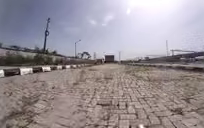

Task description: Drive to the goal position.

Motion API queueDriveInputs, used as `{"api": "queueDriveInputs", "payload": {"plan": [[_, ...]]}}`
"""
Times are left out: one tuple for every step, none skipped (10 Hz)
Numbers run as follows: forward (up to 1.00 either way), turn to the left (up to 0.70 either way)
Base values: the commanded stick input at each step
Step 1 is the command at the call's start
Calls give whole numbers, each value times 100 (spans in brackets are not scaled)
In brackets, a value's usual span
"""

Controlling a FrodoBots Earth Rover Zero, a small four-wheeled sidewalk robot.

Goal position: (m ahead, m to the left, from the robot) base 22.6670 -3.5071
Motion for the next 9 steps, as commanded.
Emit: {"api": "queueDriveInputs", "payload": {"plan": [[100, 0], [100, 0], [100, 0], [100, 0], [100, 0], [100, 0], [100, 0], [100, 0], [100, 0]]}}
